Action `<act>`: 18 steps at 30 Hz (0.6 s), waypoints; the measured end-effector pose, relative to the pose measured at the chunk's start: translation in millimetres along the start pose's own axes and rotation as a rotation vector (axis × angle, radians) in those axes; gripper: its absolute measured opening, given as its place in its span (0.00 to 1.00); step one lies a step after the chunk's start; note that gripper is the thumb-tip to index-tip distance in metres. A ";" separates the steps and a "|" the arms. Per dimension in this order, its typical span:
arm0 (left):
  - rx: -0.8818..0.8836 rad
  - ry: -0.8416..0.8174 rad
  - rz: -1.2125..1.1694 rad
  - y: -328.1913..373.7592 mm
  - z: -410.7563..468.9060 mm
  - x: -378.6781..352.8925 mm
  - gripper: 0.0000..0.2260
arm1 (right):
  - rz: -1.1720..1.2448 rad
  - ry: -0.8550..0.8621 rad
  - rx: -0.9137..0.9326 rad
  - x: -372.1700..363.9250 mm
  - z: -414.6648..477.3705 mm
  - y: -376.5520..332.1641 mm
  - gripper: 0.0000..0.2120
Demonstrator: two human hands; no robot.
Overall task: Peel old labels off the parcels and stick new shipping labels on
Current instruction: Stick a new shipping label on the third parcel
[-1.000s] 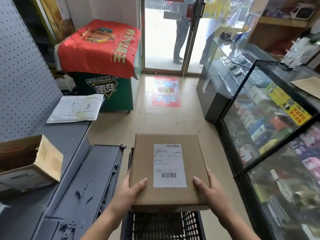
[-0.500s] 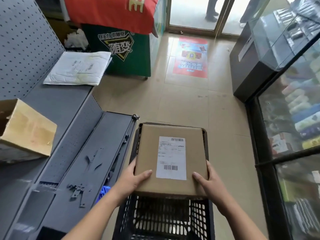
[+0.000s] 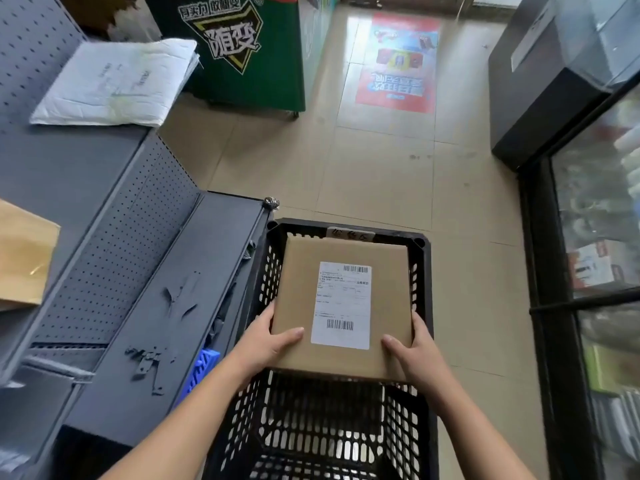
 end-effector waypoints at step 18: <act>0.020 0.095 0.114 -3.4 13.7 1.8 0.34 | -0.079 0.072 0.000 -0.9 16.2 4.8 0.39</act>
Point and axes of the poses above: each hand's wrist, its own z-axis towards the middle knuckle, its own x-axis out of the back of the hand, y = z × x, the point moved 10 cm from there along z, towards the middle knuckle, and after that the axes turned 2 degrees about x, right-handed, at the moved point
